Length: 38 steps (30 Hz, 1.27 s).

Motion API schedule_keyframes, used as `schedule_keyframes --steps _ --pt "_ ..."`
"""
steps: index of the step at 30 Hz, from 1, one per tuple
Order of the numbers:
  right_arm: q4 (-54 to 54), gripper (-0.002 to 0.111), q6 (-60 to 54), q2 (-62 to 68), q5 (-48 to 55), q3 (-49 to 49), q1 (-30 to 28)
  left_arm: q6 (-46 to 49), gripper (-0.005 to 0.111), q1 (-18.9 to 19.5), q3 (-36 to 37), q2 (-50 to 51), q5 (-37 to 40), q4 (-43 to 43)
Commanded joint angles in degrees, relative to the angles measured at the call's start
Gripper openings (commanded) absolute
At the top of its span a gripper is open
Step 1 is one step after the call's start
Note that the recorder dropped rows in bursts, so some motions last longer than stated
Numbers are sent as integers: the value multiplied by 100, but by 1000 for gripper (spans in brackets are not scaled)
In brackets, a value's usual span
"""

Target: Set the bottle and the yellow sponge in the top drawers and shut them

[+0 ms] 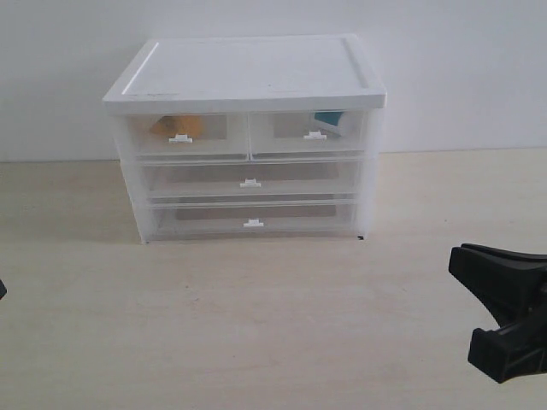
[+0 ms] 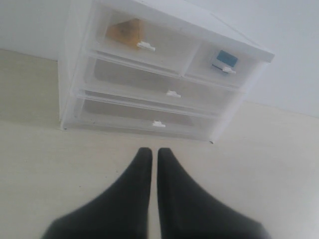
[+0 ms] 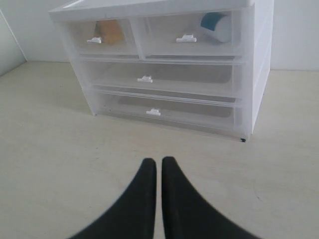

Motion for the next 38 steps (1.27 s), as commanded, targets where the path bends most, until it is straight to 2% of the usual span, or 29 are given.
schedule_keyframes --steps 1,29,38 --pt "-26 0 -30 -35 4 36 9 -29 4 -33 24 -46 47 9" --pt "-26 0 -44 -35 4 36 9 -18 4 -33 24 -302 47 9" --pt "-26 0 -46 -35 4 36 9 -18 4 287 24 -300 47 9"
